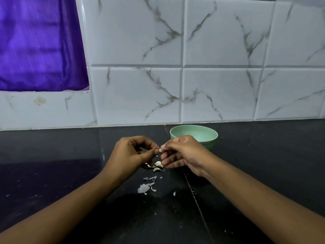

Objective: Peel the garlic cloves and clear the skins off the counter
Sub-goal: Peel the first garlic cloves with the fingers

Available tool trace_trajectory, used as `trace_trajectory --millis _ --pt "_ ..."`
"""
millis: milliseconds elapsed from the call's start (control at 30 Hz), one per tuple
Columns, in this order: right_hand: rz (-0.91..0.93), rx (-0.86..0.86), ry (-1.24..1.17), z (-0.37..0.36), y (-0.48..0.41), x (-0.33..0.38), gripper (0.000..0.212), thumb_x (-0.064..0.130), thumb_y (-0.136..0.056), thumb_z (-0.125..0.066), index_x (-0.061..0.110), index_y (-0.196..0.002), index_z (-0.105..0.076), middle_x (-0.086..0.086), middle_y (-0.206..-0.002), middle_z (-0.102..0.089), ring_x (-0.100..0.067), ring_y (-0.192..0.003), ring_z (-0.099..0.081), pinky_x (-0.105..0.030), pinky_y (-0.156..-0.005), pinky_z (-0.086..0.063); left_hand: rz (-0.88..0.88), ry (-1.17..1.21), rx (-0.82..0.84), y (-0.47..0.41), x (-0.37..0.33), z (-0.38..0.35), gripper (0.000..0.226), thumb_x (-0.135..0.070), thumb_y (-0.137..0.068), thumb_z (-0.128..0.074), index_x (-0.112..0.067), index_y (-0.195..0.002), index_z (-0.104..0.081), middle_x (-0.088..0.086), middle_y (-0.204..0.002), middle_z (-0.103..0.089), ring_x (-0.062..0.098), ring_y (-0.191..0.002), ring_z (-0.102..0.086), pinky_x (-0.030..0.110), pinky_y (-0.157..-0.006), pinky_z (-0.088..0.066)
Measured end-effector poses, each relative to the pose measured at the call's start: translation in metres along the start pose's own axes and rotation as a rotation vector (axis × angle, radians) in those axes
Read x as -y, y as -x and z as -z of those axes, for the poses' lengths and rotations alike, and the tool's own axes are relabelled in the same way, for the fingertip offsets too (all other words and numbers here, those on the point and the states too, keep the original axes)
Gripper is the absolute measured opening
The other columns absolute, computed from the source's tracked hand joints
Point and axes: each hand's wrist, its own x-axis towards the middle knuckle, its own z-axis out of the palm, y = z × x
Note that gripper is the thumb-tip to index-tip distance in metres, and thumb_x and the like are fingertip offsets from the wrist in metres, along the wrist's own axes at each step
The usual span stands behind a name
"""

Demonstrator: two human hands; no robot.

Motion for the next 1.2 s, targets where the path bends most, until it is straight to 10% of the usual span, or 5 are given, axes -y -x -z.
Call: trace_trajectory --millis 600,900,1200 --pt "0.289 0.023 0.233 0.006 -0.004 -0.002 0.011 0.005 -0.085 -0.067 0.015 -0.081 -0.066 0.003 -0.068 -0.061 -0.003 -0.058 -0.057 -0.022 -0.049 -0.053 0.463 0.518 0.101 -0.003 -0.011 0.004 0.019 -0.01 -0.092 -0.052 -0.007 -0.085 -0.069 0.008 -0.077 -0.072 0.014 -0.053 -0.065 0.02 -0.046 -0.052" --pt "0.559 -0.035 0.462 0.009 -0.002 -0.001 0.012 0.004 -0.083 -0.069 0.016 -0.082 -0.071 -0.005 -0.087 -0.061 -0.004 -0.069 -0.057 -0.025 -0.056 -0.056 0.555 0.533 0.23 -0.001 -0.009 0.006 0.019 -0.021 -0.069 -0.067 -0.008 -0.082 -0.071 0.003 -0.071 -0.071 0.006 -0.051 -0.063 0.016 -0.045 -0.052" --pt "0.261 -0.041 0.124 0.004 -0.002 -0.003 0.007 0.003 -0.085 -0.067 0.008 -0.079 -0.068 0.002 -0.062 -0.064 -0.01 -0.057 -0.062 -0.024 -0.054 -0.056 0.44 0.496 0.076 -0.002 -0.009 -0.001 0.006 -0.013 -0.072 -0.068 -0.007 -0.072 -0.068 0.004 -0.065 -0.068 0.009 -0.045 -0.059 0.018 -0.042 -0.048"
